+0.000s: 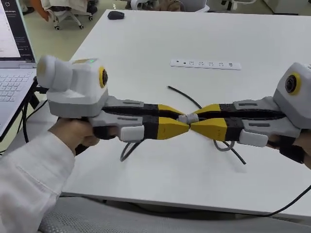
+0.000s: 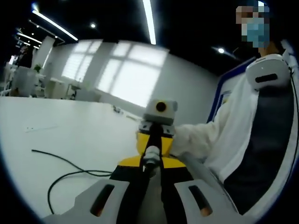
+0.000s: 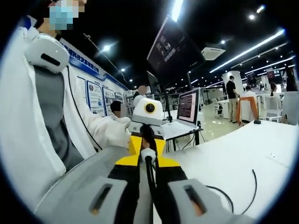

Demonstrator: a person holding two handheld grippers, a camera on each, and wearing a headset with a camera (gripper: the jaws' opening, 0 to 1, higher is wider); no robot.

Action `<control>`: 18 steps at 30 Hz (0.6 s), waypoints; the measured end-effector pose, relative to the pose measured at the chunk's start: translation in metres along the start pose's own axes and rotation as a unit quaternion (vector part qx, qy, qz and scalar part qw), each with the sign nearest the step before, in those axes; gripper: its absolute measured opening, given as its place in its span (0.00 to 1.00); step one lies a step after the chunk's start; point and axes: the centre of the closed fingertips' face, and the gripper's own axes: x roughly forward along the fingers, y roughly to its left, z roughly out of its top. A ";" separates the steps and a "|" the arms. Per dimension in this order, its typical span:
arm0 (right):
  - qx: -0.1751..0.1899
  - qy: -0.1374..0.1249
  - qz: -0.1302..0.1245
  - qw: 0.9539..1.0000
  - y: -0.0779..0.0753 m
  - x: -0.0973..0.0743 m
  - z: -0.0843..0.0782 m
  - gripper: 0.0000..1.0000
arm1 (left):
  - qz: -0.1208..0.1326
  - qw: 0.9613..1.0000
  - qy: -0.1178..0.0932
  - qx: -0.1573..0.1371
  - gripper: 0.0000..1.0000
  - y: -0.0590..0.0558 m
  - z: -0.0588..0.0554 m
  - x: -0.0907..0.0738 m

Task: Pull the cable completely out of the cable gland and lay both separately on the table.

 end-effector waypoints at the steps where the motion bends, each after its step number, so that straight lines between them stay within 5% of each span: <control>1: -0.019 -0.003 0.013 1.000 0.004 0.000 0.001 0.08 | -0.014 1.000 0.003 -0.016 0.14 -0.004 0.000 0.001; 3: -0.080 -0.006 0.012 0.997 0.005 -0.002 0.004 0.08 | -0.022 0.998 -0.005 -0.061 0.14 -0.003 0.003 0.001; 4: -0.082 -0.005 0.014 0.997 0.007 -0.002 0.004 0.08 | -0.035 0.997 -0.002 -0.069 0.14 -0.004 0.002 0.000; 11: -0.085 0.006 0.008 0.996 0.002 -0.004 0.001 0.09 | -0.024 0.999 0.003 -0.042 0.14 -0.002 -0.002 0.002; 14: -0.089 0.009 -0.004 0.996 -0.001 -0.003 0.001 0.11 | -0.012 1.000 0.004 -0.011 0.14 0.000 -0.002 0.000; 18: 0.005 0.004 -0.022 1.000 -0.011 -0.005 0.001 0.15 | 0.003 0.997 -0.002 0.079 0.15 0.000 0.002 -0.002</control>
